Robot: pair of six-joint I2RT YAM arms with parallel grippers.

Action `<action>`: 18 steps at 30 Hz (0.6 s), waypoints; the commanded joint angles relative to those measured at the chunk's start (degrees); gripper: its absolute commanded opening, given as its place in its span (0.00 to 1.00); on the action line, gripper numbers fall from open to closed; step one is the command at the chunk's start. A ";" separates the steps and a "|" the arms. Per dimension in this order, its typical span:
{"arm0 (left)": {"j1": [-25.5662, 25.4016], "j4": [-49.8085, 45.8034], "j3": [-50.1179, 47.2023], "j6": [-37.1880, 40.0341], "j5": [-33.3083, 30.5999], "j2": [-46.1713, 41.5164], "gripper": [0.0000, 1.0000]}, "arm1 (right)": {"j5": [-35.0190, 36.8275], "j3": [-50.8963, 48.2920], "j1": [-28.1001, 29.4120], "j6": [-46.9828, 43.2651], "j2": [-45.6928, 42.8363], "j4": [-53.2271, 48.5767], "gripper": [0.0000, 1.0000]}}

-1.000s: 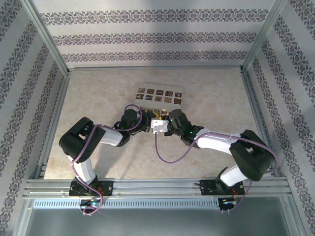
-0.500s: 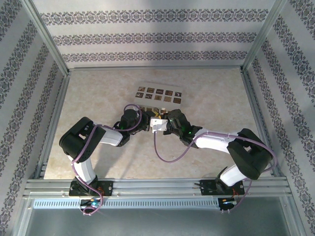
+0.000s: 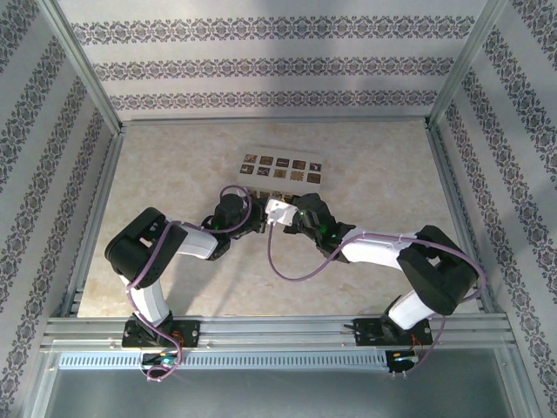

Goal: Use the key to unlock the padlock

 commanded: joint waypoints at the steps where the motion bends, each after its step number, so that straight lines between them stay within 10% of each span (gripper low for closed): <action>1: -0.82 6.49 0.30 -0.27 0.76 -0.33 0.00 | -0.93 -0.13 0.66 6.11 0.92 2.97 0.00; 18: -0.83 7.27 0.12 -0.52 0.51 0.20 0.00 | -0.91 -6.19 0.23 -12.43 -6.68 -1.66 0.32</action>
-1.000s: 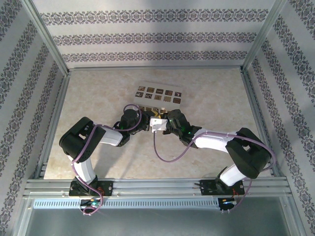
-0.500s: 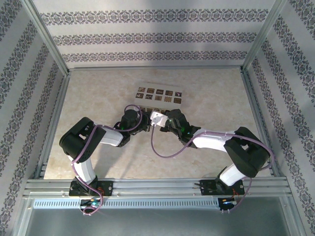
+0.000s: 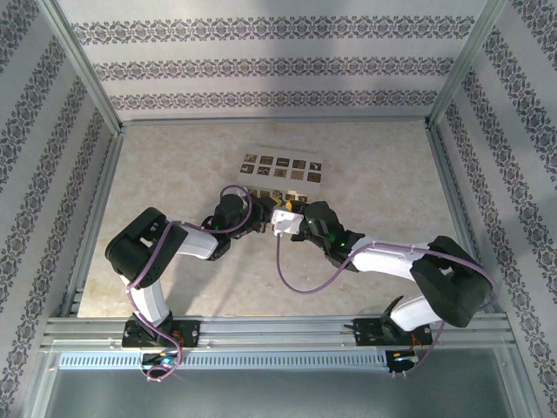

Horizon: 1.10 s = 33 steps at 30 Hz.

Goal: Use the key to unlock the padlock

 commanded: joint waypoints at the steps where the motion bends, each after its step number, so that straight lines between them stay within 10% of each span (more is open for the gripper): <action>1: -0.71 6.15 0.23 -0.50 0.66 0.09 0.00 | 0.12 0.17 -0.30 -6.22 -0.18 -2.19 0.32; 33: -0.76 8.39 -0.17 -1.55 0.59 1.05 0.00 | 1.58 5.93 -1.43 -11.04 7.20 -2.35 0.22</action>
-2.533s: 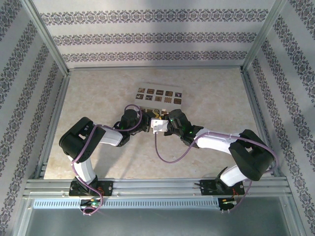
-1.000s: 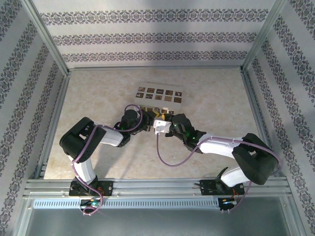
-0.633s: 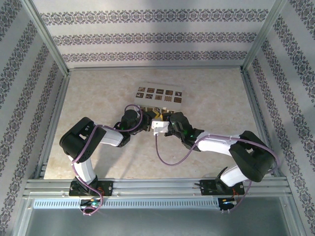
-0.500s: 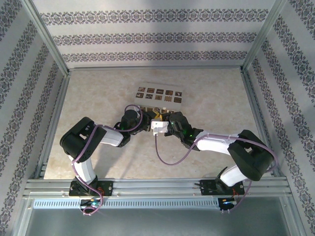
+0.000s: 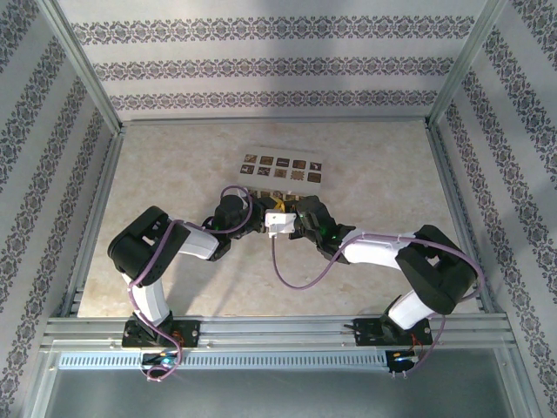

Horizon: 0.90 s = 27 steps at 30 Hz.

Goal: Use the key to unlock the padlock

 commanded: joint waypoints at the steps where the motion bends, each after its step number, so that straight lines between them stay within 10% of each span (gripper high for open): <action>1: -0.78 6.33 -0.07 -0.27 0.39 -0.11 0.00 | 1.52 0.83 -0.58 -0.60 0.88 0.53 0.21; 27: -0.80 6.32 0.25 -0.70 0.22 -0.26 0.00 | 4.57 -2.38 0.64 3.77 -0.15 5.28 0.00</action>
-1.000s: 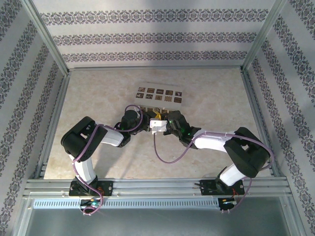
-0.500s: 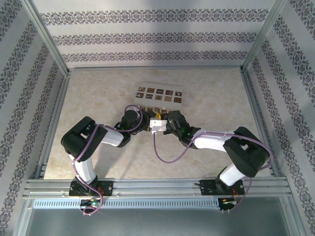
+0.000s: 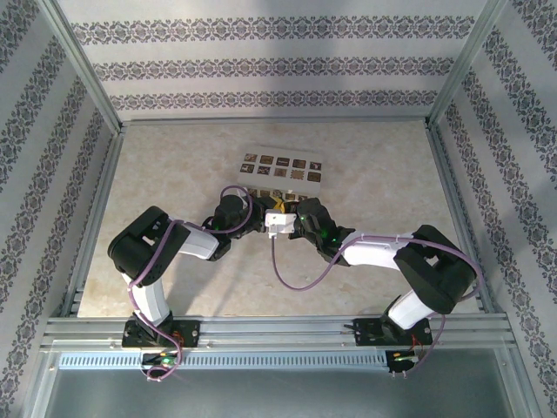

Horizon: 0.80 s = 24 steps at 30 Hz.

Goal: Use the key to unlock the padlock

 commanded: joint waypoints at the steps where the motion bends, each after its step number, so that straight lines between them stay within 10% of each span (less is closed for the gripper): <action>1: -0.80 5.91 0.24 -0.41 0.66 -0.38 0.00 | 2.94 -0.74 0.32 4.70 -0.37 1.02 0.00; 24: -0.93 5.20 0.13 -0.14 0.49 -0.52 0.00 | 11.02 1.18 5.05 47.72 6.26 11.34 0.00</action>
